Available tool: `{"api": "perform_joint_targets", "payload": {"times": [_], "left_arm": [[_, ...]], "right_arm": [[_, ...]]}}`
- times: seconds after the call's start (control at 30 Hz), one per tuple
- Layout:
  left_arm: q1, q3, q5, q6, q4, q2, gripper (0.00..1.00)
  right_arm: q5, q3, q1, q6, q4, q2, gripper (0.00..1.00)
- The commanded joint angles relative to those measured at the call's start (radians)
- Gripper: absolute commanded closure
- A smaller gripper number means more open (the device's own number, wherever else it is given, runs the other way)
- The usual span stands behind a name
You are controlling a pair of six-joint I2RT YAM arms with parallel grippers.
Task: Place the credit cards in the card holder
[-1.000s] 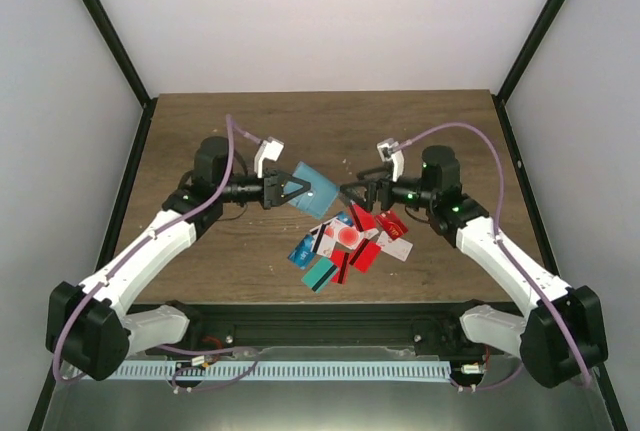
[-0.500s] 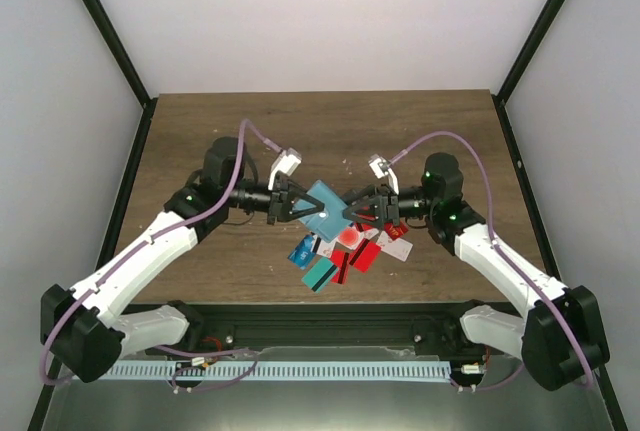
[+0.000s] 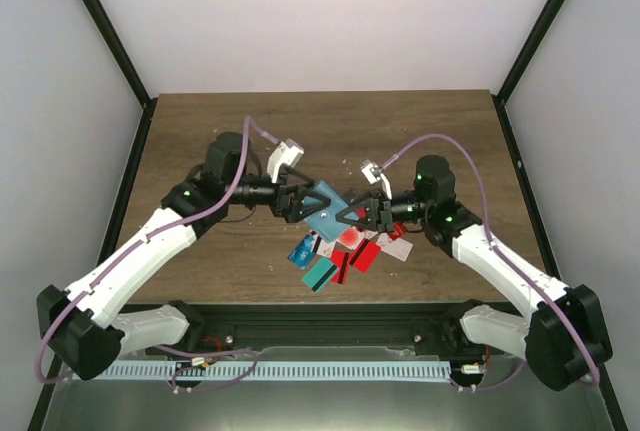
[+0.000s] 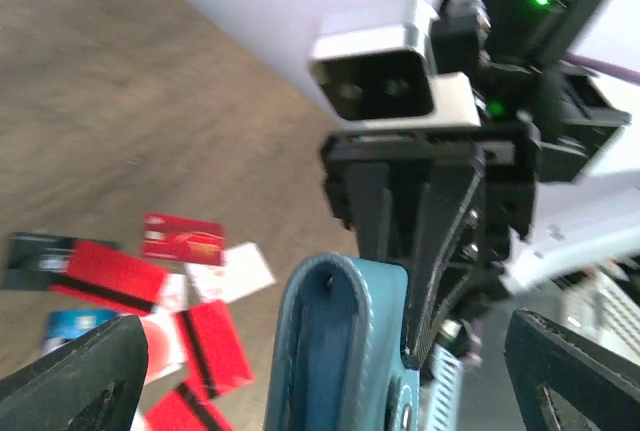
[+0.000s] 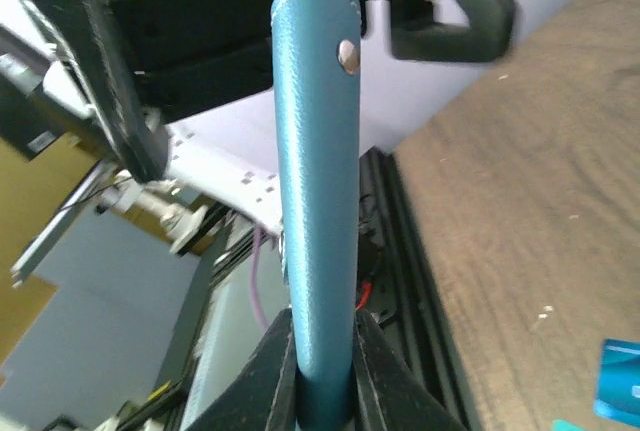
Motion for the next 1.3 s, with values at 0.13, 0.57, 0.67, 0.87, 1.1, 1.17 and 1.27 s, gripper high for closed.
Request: {"api": "perform_joint_targets", "payload": {"times": [0.13,0.57,0.67,0.87,1.1,1.17,1.27], "left_arm": [[-0.003,0.039,-0.597,-0.138,-0.126,-0.113,0.00],[-0.068,0.039,-0.705,-0.297,-0.146,0.014,0.05],[-0.092,0.048,-0.706,-0.304,-0.129,0.047,0.06],[-0.123,0.072,-0.717,-0.312,-0.105,0.106,0.09],[-0.145,0.096,-0.719,-0.316,-0.069,0.156,0.10],[-0.147,0.102,-0.731,-0.316,-0.070,0.169,0.10],[-0.149,0.107,-0.759,-0.317,-0.074,0.188,0.12]], "right_arm": [[0.498,0.084,0.014,-0.153,-0.260,-0.048,0.99],[0.797,0.139,0.114,-0.151,-0.267,-0.021,0.99],[0.803,0.149,0.120,-0.162,-0.273,-0.005,0.99],[0.804,0.158,0.123,-0.181,-0.275,0.006,0.99],[0.783,0.169,0.123,-0.198,-0.283,0.023,0.99],[0.780,0.171,0.124,-0.200,-0.284,0.020,0.99],[0.765,0.172,0.123,-0.205,-0.282,0.016,0.99]]}}
